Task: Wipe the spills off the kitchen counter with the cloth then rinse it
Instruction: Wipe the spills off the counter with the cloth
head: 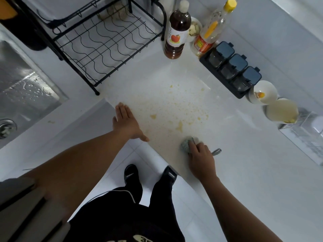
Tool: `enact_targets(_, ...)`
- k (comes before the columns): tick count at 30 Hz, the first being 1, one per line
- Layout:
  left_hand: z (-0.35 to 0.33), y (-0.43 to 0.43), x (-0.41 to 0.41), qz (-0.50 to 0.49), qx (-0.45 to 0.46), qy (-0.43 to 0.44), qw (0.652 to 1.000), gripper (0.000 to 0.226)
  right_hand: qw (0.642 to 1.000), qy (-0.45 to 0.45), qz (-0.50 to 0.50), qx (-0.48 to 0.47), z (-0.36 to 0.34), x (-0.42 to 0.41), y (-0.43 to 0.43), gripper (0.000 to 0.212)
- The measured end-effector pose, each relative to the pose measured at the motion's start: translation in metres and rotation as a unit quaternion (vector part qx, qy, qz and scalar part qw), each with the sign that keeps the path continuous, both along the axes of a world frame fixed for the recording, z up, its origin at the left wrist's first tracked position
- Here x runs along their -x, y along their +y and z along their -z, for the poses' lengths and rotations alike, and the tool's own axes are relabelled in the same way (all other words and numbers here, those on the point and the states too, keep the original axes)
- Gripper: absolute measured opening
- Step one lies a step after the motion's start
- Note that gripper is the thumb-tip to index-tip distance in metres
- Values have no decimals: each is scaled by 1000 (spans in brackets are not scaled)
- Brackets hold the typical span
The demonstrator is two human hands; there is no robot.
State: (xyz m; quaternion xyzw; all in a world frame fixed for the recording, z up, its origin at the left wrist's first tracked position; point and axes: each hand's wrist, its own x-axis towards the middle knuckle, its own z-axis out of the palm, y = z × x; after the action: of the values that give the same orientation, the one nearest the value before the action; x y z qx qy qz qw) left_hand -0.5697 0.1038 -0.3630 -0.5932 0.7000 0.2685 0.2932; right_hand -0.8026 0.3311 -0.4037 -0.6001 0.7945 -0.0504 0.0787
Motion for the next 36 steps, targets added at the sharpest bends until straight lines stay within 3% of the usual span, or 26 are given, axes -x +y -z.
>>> enact_targets(1,0,0,1,1,0,-2,1000,178,999,3,-51,0,1,1,1,47)
enact_targets(2,-1,0,2,1,-2,-3,1000,178,999,-7,-36,-14,0,2,1,48)
enact_targets(5,-2,0,2,-4,-8,-3,1000,177,987,-37,154,-5,-3,-11,1,49)
enact_targets(6,-2,1,1,-5,-8,-2,1000,177,991,-35,125,-5,-3,-20,2,49)
enact_targets(8,-4,1,0,-2,-8,0,1000,177,998,-13,-58,-9,-1,-30,7,48)
enact_targets(9,-4,1,0,0,-9,1,1000,177,995,-12,-98,-14,-2,-27,8,47)
enact_targets(10,-4,1,-1,1,-10,3,1000,176,997,-22,-67,-25,-4,-23,8,47)
enact_targets(13,-6,1,-2,4,-14,2,1000,175,988,-37,148,-2,-6,-31,9,45)
enact_targets(14,-7,2,-3,4,-16,2,1000,175,992,-29,126,-1,-6,-40,9,46)
enact_targets(17,-9,1,-2,7,-20,1,1000,174,995,-20,-92,-22,-5,-47,12,49)
enact_targets(18,-10,1,-2,6,-25,2,1000,174,994,-24,-97,-32,-7,-41,11,48)
enact_targets(21,-11,-2,-2,5,-34,1,999,174,992,-48,116,-34,-9,-36,4,47)
enact_targets(22,-11,-2,-1,2,-39,2,999,174,990,-46,129,-32,-10,-42,1,48)
enact_targets(26,-9,0,0,2,-38,4,999,174,991,-27,-122,-36,-10,-62,2,47)
enact_targets(32,0,-3,0,-4,-37,-1,999,176,965,-33,-260,-7,-8,-3,-23,42)
enact_targets(34,5,-4,2,-6,-27,-7,1000,177,984,-48,-172,14,-4,49,-38,46)
enact_targets(36,7,-4,1,3,-20,-12,1000,177,997,-75,14,15,-6,104,-54,48)
